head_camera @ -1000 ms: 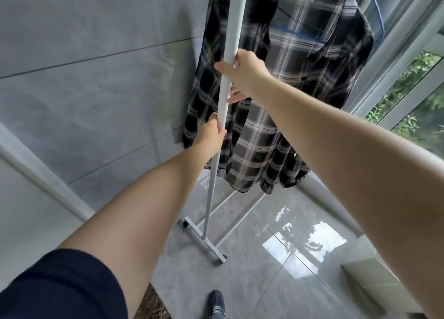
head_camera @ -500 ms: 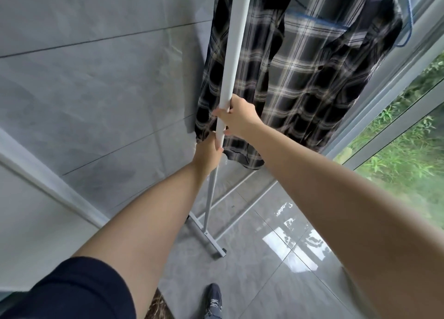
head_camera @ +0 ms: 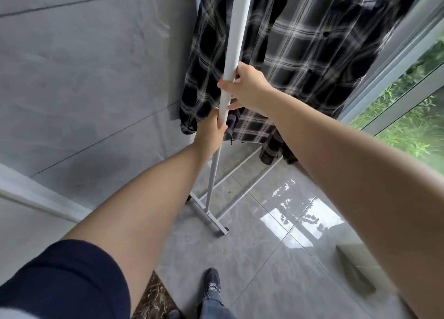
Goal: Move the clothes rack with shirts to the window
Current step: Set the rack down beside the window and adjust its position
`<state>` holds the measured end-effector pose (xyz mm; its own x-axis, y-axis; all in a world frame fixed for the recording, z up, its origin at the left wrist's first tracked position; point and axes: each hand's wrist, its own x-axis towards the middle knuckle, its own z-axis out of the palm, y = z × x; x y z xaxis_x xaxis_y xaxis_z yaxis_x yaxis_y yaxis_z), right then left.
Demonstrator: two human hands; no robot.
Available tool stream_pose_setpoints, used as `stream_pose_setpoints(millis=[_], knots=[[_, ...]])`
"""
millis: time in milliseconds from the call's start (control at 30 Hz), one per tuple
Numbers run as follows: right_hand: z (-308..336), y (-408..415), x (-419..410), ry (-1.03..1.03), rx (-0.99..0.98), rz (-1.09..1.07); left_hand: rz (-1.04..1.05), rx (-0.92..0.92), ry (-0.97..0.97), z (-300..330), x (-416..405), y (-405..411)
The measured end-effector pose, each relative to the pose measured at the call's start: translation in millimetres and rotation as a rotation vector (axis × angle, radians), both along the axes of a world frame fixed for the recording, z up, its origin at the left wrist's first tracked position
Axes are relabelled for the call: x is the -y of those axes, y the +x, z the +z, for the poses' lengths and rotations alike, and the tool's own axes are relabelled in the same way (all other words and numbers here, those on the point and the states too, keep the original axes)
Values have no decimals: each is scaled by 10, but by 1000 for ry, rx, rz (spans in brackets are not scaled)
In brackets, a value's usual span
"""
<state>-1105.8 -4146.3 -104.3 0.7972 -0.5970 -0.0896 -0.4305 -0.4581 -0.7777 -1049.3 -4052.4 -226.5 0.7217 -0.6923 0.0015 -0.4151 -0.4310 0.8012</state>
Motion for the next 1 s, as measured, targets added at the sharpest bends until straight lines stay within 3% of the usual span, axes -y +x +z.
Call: stream_pose_setpoints(millis=[400, 800, 1000], knots=[[41, 106, 203, 24, -22, 79, 8, 5, 5, 20, 170, 84], [-50, 7, 100, -37, 1, 41, -165, 13, 79, 85, 59, 142], [-147, -69, -22, -49, 71, -7, -94, 2, 60, 50, 36, 51]])
